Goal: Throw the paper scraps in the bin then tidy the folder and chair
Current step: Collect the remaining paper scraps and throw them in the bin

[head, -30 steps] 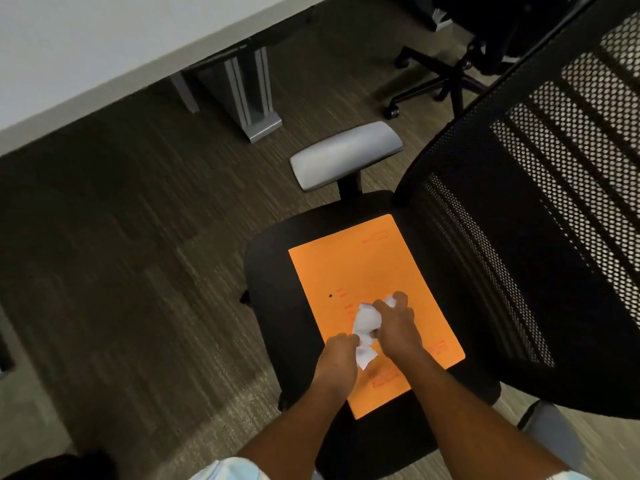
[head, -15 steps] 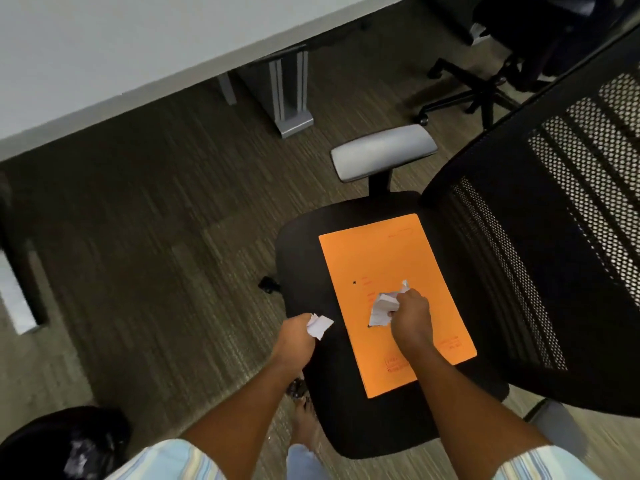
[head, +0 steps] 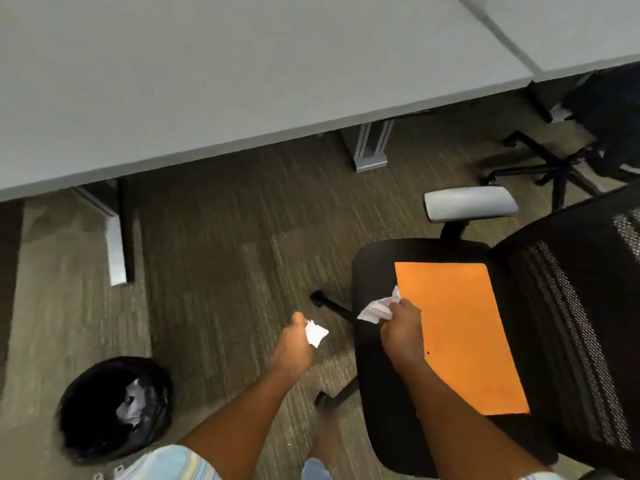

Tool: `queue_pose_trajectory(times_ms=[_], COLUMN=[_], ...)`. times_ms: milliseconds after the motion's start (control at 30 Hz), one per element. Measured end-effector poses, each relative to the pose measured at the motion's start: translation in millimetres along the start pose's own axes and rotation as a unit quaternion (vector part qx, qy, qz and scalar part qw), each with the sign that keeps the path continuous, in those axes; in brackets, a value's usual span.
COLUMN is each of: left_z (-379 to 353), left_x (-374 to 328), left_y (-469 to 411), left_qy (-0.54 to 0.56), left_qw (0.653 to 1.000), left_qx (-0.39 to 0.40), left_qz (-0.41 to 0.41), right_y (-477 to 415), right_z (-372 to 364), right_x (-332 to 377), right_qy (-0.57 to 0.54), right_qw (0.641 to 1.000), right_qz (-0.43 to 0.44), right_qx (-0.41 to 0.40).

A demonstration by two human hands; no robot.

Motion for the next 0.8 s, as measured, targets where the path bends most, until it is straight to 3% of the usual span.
queue_pose_trajectory(times_ms=[333,567,800], left_z=[131,208,244], left_x=[160,294,419], left_y=[45,78,104], left_qy=[0.097,0.127,0.187], left_qw=[0.978,0.931,0.887], left_qx=[-0.153,-0.272,-0.302], left_qz=[0.103,0.208,0.295], right_y=[57,124,194], right_z=[-127,-229,-336], right_x=[169,289,370], right_qy=[0.000,0.001,0.029], right_qw=[0.990,0.959,0.920], right_qz=[0.116,0.223,0.275], right_qx=[0.080,0.176,0.279])
Point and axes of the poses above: each hand's wrist, its own y-axis away from the middle knuckle, its own z-axis out of the back of the hand, x = y × z, the point moved 3 cm from there along -y, towards the middle knuckle, and after that the axes turned 1 degree about z, right-handed, at the moved point
